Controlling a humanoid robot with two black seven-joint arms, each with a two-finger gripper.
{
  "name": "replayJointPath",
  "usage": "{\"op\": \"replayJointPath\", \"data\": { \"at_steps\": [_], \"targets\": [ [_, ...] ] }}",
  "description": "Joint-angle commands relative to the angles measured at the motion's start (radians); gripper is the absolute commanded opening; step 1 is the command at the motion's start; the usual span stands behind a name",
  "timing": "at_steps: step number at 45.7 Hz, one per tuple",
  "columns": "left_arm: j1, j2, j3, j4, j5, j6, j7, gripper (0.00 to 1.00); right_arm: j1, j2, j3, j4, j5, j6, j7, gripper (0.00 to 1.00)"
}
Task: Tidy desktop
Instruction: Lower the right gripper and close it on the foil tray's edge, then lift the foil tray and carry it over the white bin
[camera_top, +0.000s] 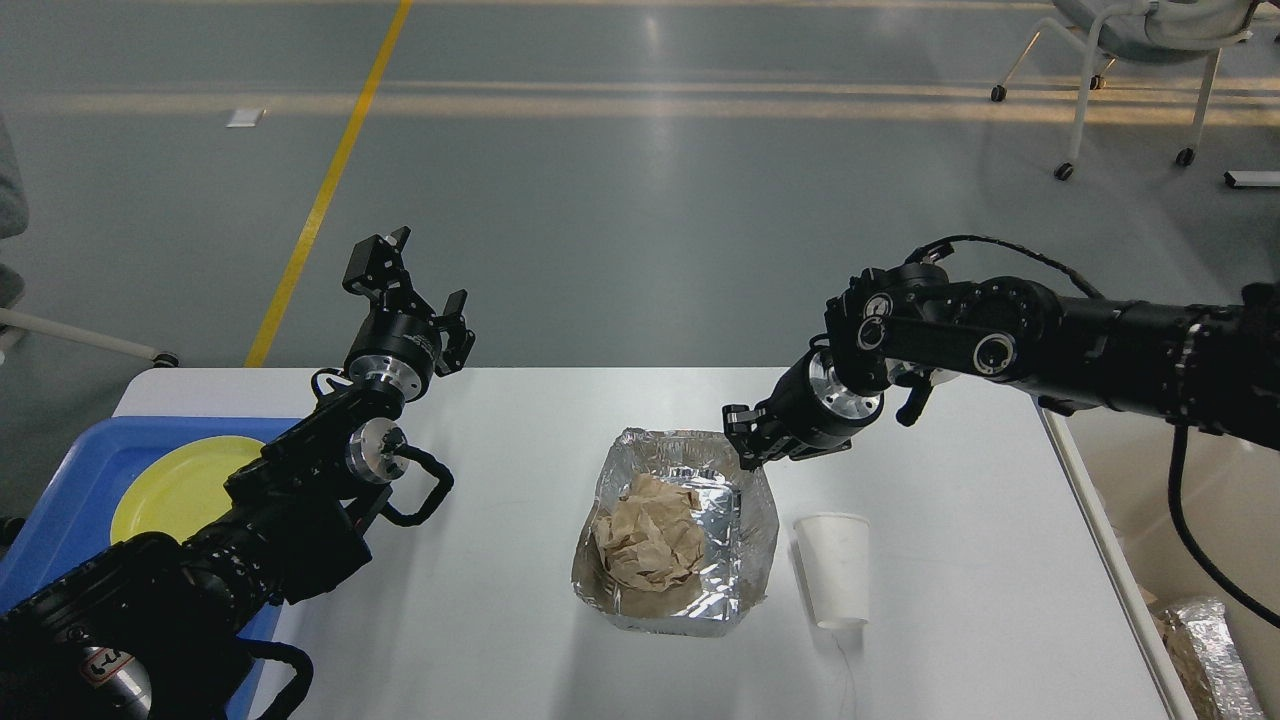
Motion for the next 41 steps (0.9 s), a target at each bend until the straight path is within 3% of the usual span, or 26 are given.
{"op": "replayJointPath", "data": {
  "at_steps": [1,14,27,41],
  "targets": [
    [0.000,0.000,0.000,0.000,0.000,0.000,0.000,1.00,0.055,-0.039,0.001,0.000,0.034,0.084,0.000,0.00],
    [0.000,0.000,0.000,0.000,0.000,0.000,0.000,1.00,0.243,-0.169,0.012,0.001,0.216,0.366,0.000,0.00],
    [0.000,0.000,0.000,0.000,0.000,0.000,0.000,1.00,0.418,-0.324,0.046,0.072,0.281,0.366,-0.011,0.00],
    [0.000,0.000,0.000,0.000,0.000,0.000,0.000,1.00,0.520,-0.405,0.046,0.078,0.283,0.366,-0.012,0.00]
  ]
}}
